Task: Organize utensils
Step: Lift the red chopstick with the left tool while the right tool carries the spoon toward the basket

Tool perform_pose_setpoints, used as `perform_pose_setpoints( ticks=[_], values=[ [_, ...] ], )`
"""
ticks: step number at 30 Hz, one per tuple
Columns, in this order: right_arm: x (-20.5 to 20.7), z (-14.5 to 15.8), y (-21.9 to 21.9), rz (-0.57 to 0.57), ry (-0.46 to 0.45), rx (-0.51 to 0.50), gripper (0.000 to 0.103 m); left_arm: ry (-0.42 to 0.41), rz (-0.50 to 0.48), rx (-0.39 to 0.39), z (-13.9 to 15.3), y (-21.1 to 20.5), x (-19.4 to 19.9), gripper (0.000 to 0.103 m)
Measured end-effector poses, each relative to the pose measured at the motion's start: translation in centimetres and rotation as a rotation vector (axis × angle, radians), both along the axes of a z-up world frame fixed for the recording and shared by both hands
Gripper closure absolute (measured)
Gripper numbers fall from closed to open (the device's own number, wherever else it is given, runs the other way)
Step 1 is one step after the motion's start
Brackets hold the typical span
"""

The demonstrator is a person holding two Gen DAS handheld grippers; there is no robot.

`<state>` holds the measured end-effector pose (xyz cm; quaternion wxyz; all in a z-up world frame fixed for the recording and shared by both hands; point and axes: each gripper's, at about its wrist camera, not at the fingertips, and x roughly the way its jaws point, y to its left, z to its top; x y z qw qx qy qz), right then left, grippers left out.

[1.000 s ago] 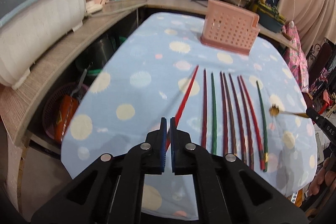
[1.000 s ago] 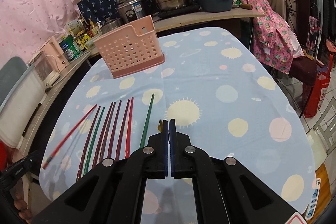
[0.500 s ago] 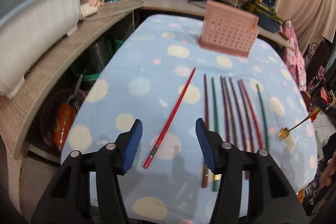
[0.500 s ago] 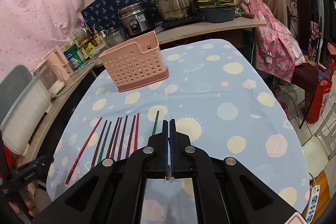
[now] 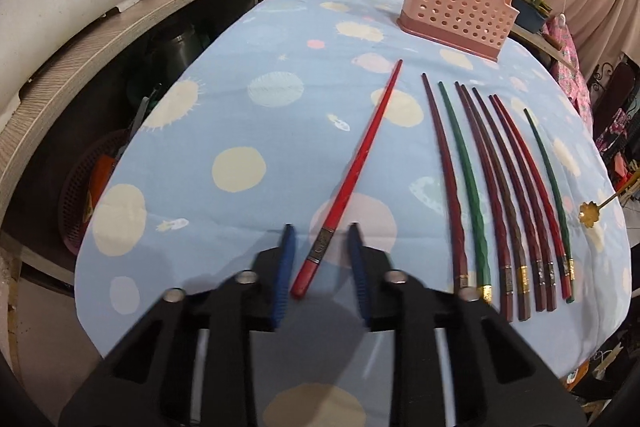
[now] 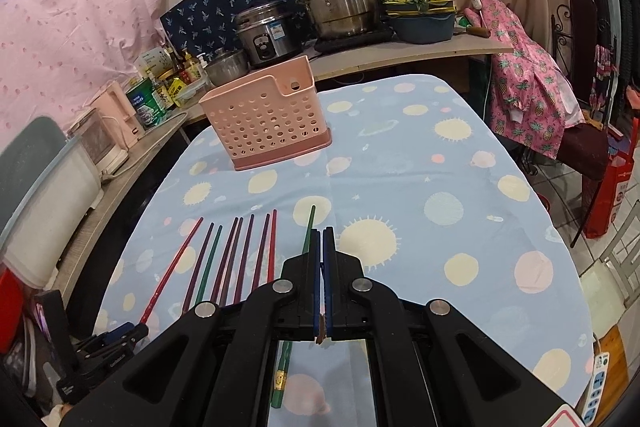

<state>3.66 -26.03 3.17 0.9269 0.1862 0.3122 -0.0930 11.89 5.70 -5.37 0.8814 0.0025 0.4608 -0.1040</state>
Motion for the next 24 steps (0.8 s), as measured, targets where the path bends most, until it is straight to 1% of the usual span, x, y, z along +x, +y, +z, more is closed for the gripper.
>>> perform_pose_setpoints(
  ticks=[5, 8, 10, 13, 16, 19, 24],
  values=[
    [0.1, 0.0, 0.1, 0.001, 0.003, 0.000, 0.101, 0.013, -0.012, -0.021, 0.3, 0.0, -0.6, 0.096],
    [0.2, 0.1, 0.1, 0.002, 0.000, -0.002, 0.101, 0.004, 0.003, -0.043, 1.5, 0.4, -1.1, 0.096],
    [0.3, 0.4, 0.0, 0.005, -0.006, -0.007, 0.101, -0.014, 0.010, -0.067, 3.0, 0.7, -1.3, 0.096],
    [0.6, 1.2, -0.4, 0.012, -0.022, -0.015, 0.101, -0.055, 0.016, -0.100, 6.2, 1.0, -1.0, 0.096],
    [1.3, 2.5, -0.9, 0.020, -0.048, -0.035, 0.101, -0.112, 0.018, -0.129, 10.2, 1.2, 0.0, 0.096],
    [2.3, 4.0, -1.6, 0.029, -0.073, -0.050, 0.101, -0.172, 0.008, -0.139, 13.7, 0.9, 1.4, 0.096],
    [4.7, 6.2, -2.7, 0.048, -0.105, -0.059, 0.101, -0.262, 0.000, -0.138, 18.9, -0.3, 4.9, 0.096]
  ],
)
